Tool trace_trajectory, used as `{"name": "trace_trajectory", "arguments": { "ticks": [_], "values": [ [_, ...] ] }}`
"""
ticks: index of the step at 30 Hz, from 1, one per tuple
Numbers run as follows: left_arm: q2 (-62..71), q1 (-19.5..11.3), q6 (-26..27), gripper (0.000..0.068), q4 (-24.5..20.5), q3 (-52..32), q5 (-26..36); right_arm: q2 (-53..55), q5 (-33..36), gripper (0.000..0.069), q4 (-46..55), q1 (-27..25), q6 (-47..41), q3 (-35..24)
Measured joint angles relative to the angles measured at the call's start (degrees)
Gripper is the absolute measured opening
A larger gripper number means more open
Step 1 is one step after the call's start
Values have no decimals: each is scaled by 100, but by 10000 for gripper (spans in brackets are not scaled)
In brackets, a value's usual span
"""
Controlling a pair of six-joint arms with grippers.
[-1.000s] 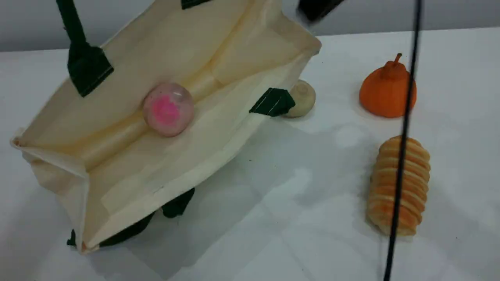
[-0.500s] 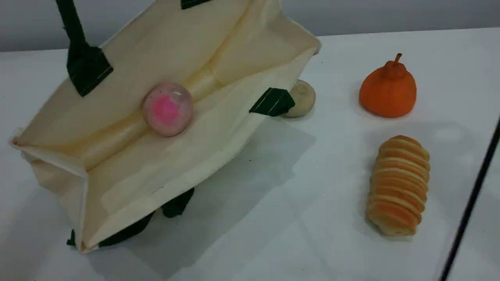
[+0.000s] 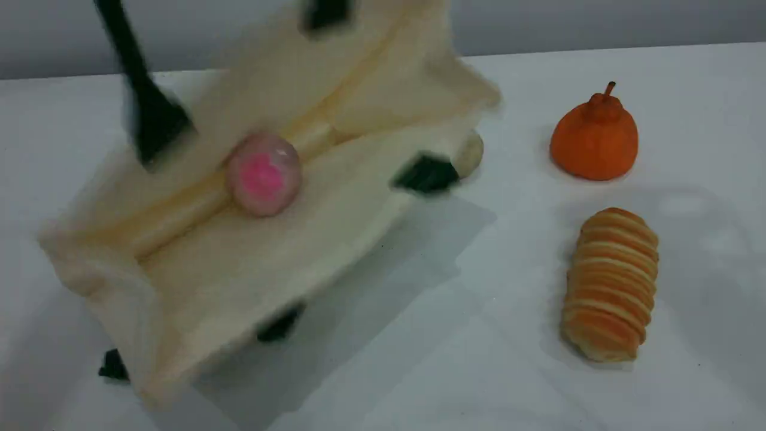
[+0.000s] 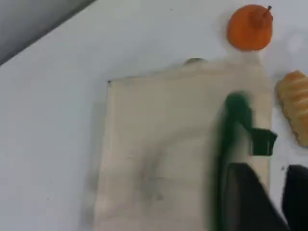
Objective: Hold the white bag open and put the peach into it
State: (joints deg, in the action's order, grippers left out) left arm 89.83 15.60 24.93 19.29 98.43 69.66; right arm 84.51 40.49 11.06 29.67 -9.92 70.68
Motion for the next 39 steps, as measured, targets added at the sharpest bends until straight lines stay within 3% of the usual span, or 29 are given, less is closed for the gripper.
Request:
{"name": "trace_trajectory", "arguments": {
  "ticks": [4, 8, 12, 19, 28, 33, 39],
  "values": [
    [0, 0, 0, 395, 0, 0, 6, 5, -5, 20, 23, 0, 0, 0],
    [0, 0, 0, 437, 11, 0, 13, 5, -5, 22, 86, 0, 0, 0],
    [0, 0, -18, 358, 17, 0, 23, 5, 2, 26, 109, 0, 0, 0],
    [-239, 0, -615, 31, -257, 0, 35, -281, 269, 30, 172, 0, 0, 0],
    [-1209, 0, -1431, 8, -1088, 0, 46, -1563, 1018, 33, 265, 0, 495, 0],
    [-1958, 0, -1545, 8, -1031, -96, 33, -2416, 1478, 33, -497, 0, 1261, 0],
    [-3123, 0, -1545, 8, -1037, -1001, 32, -3355, 2023, 33, -1575, 0, 1999, 0]
  ]
}}
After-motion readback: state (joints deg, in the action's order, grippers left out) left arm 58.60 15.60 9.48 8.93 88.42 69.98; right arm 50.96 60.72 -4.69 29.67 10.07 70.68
